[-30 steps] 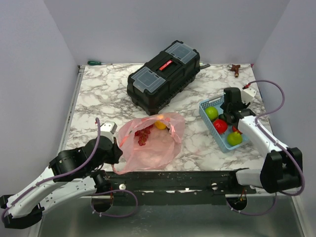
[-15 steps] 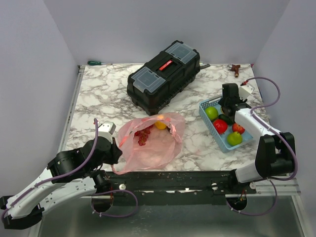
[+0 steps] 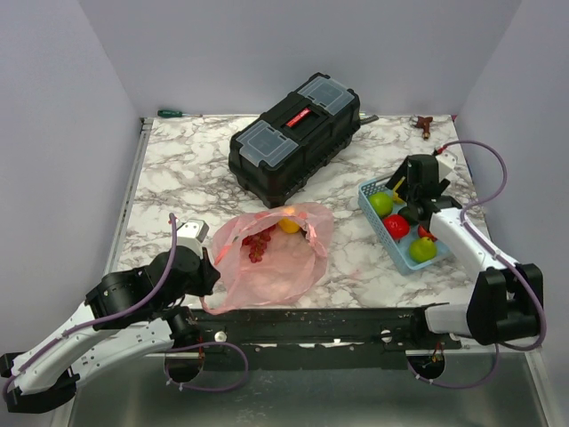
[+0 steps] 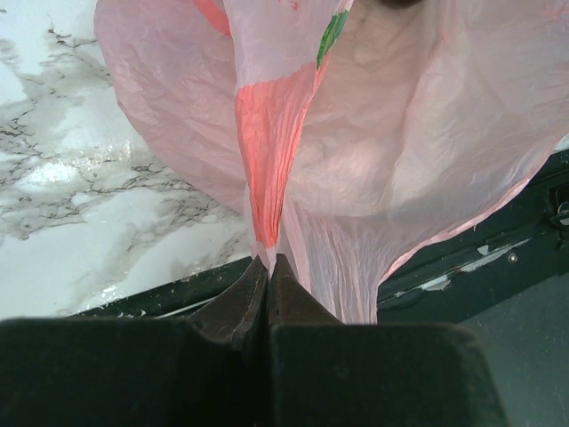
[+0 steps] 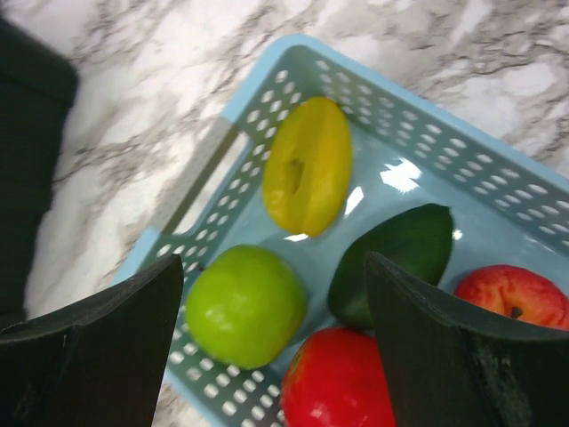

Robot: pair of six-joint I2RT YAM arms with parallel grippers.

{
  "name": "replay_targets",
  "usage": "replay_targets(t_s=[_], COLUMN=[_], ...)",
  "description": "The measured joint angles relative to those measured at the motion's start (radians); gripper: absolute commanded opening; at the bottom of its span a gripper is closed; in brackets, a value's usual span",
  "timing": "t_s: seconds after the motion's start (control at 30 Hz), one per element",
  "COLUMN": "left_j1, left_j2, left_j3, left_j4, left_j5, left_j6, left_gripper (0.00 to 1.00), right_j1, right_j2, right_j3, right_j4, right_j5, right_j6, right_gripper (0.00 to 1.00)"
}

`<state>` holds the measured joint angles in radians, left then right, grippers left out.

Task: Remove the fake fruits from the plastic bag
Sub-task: Place the fake fruit in the bin, then take out the fake fruit from the plastic bag.

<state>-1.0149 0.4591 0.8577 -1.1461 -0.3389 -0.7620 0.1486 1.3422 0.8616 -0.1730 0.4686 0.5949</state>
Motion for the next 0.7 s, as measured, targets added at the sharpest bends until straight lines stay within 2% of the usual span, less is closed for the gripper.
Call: replay_targets(t_s=[0.2,0.43,0.6,0.7], left_j1=[0.0,0.0,0.0,0.0], left_j2=[0.002,0.01,0.011,0.011], left_j3=[0.0,0.0,0.0,0.0], left_j4=[0.0,0.0,0.0,0.0], left_j5=[0.0,0.0,0.0,0.0], left_j6=[0.0,0.002,0.003,0.003], left_gripper=[0.0,0.0,0.0,0.0], right_j1=[0.0,0.0,0.013,0.106], right_j2=[-0.131,-0.335,-0.327,-0.301], right_j3=[-0.011,-0.132,-0.132,-0.106], right_j4=[-0.023,-0.005,0.092,0.144], right_j5=[-0.264,-0.569,-0.813,-0.877], right_j6=[-0.02,0.018,0.102,0.159], right_gripper=[0.83,0.88,0.9,0.92])
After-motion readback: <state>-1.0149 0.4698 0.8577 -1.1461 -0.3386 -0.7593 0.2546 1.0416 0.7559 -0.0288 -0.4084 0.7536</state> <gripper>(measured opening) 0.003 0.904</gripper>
